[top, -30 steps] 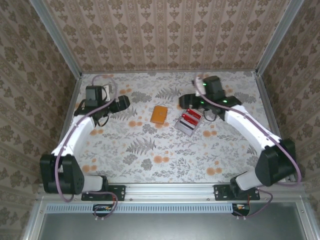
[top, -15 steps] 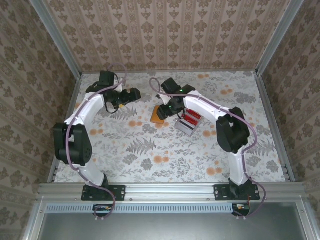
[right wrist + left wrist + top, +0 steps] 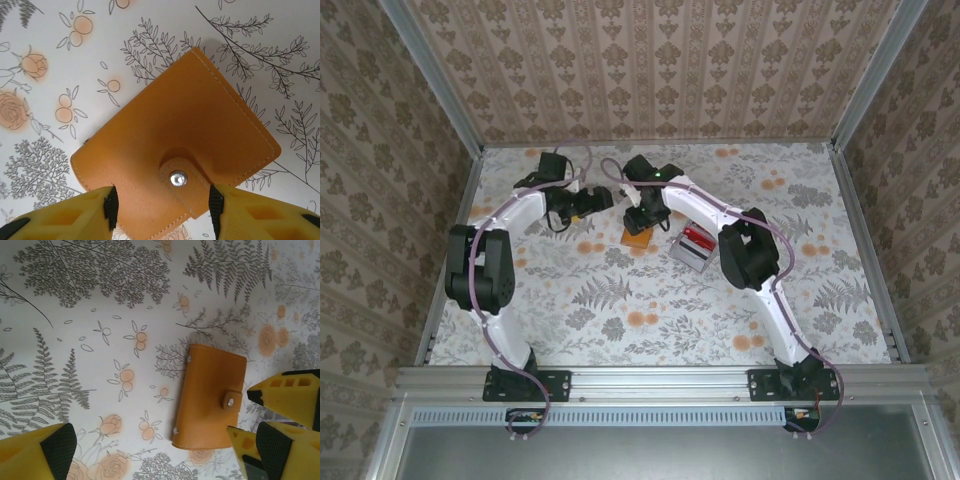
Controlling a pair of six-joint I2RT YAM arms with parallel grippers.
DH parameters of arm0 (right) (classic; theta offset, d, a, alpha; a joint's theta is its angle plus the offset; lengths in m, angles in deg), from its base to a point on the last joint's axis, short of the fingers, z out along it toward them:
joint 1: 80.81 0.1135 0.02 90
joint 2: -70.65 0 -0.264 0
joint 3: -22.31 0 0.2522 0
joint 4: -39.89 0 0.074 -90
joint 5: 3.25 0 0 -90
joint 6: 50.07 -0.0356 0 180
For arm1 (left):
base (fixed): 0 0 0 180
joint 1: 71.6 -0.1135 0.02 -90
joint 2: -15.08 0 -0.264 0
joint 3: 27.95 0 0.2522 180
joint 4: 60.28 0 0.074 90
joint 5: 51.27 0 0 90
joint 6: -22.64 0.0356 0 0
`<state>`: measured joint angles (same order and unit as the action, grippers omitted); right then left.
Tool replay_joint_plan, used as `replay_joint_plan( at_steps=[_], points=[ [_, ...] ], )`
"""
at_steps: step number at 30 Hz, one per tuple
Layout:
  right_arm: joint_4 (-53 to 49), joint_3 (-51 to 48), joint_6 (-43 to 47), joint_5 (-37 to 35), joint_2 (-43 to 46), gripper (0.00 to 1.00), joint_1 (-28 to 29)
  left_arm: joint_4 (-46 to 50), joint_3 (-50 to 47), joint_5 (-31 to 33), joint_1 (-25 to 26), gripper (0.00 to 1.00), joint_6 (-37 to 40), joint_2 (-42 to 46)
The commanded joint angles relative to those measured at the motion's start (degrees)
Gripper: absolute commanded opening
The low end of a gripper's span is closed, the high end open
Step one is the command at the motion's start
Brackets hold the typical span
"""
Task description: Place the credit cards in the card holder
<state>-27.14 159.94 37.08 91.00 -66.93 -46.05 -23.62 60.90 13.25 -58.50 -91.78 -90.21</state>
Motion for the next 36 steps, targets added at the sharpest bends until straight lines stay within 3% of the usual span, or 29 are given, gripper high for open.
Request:
replay_joint_plan(
  at_steps=[1,17,21,27,36],
  points=[
    [-4.9,4.9,1.1,-2.4,-2.4,0.51,0.7,-4.2,-2.9,0.3,-1.5,0.96,1.0,-0.1],
    [-8.7,7.7,3.3,-7.6,-6.5,0.46,2.2,-2.8,-3.3,-0.9,-2.1,0.96,0.9,3.1],
    [-7.9,5.5,3.8,-8.1,-6.6,0.38,2.3,-2.8,-3.8,-1.5,-2.1,0.96,0.4,3.2],
    [-6.1,3.5,2.6,-5.6,-6.2,0.12,2.4,-2.9,-5.5,-1.4,-1.9,0.96,-0.2,4.3],
    [4.3,-10.3,-1.9,0.9,5.4,0.07,3.0,-5.8,-10.2,-2.1,0.0,0.94,-3.5,6.1]
  ],
)
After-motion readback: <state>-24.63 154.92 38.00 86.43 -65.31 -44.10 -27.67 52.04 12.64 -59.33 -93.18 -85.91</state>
